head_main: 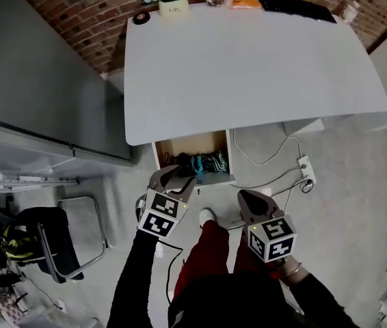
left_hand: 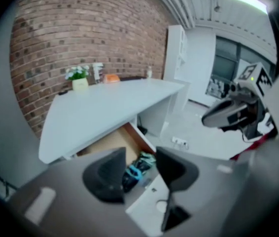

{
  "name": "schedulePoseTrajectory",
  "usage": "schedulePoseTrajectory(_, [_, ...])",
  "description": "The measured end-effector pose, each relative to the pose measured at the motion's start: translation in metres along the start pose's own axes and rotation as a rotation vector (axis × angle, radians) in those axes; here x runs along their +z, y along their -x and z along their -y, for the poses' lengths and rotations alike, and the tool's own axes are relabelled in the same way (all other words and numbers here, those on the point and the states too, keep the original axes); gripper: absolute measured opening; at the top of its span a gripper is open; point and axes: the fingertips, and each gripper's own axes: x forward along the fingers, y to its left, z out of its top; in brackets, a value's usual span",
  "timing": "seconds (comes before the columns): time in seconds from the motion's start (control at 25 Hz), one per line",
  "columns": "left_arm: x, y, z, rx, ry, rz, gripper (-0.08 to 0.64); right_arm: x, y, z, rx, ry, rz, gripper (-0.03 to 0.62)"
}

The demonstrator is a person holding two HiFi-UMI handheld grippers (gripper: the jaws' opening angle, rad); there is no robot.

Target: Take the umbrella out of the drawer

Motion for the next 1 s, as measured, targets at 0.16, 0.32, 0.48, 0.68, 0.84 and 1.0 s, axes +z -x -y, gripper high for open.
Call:
schedulePoseTrajectory(0.16, [-0.026, -0.031, 0.003, -0.102, -0.124, -0.104, 0.209, -0.019, -0.007, 0.0, -0.057, -0.042, -0.012, -0.002])
schedulePoseTrajectory(0.32, [-0.049, -0.064, 0.003, -0.163, -0.201, -0.18, 0.23, -0.037, -0.021, 0.004, -0.091, -0.074, -0.032, -0.002])
schedulePoseTrajectory(0.48, [-0.063, -0.091, 0.004, -0.204, -0.238, -0.229, 0.233, -0.055, -0.035, 0.011, -0.117, -0.1, -0.064, -0.002])
schedulePoseTrajectory(0.68, [-0.078, -0.117, 0.005, -0.242, -0.293, -0.279, 0.247, -0.078, -0.053, 0.018, -0.128, -0.124, -0.092, -0.002])
schedulePoseTrajectory(0.84, [-0.089, -0.136, 0.003, -0.269, -0.353, -0.319, 0.258, -0.091, -0.065, 0.024, -0.133, -0.14, -0.106, -0.002])
schedulePoseTrajectory(1.0, [-0.108, -0.155, 0.001, -0.29, -0.436, -0.367, 0.265, -0.109, -0.077, 0.023, -0.129, -0.15, -0.121, -0.002])
